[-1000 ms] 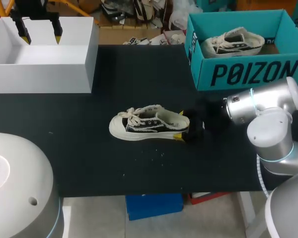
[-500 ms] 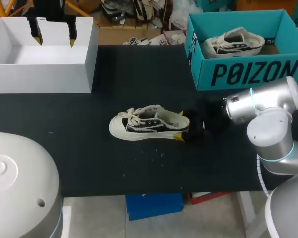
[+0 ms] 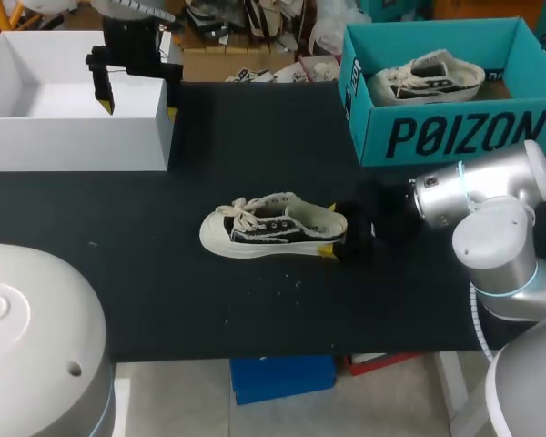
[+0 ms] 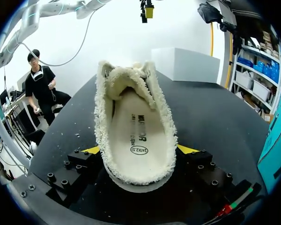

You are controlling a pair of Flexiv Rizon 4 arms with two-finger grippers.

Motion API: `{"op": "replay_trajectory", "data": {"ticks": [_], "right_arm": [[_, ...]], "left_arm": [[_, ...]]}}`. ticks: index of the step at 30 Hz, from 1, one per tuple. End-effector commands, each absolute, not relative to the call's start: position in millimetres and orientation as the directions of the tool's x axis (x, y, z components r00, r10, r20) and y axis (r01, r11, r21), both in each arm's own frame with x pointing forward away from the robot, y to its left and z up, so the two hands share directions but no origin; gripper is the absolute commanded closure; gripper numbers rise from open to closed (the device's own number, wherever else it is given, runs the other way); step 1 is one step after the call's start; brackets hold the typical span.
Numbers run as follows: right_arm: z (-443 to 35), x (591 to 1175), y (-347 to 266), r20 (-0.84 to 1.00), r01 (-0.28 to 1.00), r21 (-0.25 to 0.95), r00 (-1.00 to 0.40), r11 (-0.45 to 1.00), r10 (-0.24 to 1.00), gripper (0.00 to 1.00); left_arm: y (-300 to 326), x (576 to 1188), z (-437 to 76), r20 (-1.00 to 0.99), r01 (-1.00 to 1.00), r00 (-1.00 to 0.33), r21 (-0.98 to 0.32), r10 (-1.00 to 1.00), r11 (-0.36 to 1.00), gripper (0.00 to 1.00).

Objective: Take the shoe out of the shoebox, open the shoe tongue, remove and reinsert the insole, then place the shoe into the shoebox

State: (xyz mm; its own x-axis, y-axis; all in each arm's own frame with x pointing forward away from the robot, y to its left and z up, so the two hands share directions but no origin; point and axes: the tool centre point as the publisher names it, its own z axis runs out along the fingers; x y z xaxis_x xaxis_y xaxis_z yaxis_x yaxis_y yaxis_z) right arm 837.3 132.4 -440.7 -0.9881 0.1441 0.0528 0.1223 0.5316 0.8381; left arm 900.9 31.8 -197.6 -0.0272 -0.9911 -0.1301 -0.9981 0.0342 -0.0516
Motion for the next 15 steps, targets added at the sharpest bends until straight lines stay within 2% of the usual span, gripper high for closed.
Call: {"op": "replay_trajectory", "data": {"ticks": [1,10,15], "right_arm": [[-444,838,135,0.053,0.123,0.838,-0.988,0.532,0.145,1.0],[-444,838,135,0.053,0.123,0.838,-0.988,0.532,0.145,1.0],[-444,838,135,0.053,0.123,0.838,-0.988,0.532,0.145,1.0]], "left_arm": [[31,898,-198,-0.134,-0.997,-0.026,-0.072,-0.991,0.036,0.0],[31,898,-198,-0.134,-0.997,-0.026,-0.072,-0.991,0.036,0.0],[19,893,-199,-0.213,-0.994,-0.022,-0.099,-0.977,0.044,0.0]]}}
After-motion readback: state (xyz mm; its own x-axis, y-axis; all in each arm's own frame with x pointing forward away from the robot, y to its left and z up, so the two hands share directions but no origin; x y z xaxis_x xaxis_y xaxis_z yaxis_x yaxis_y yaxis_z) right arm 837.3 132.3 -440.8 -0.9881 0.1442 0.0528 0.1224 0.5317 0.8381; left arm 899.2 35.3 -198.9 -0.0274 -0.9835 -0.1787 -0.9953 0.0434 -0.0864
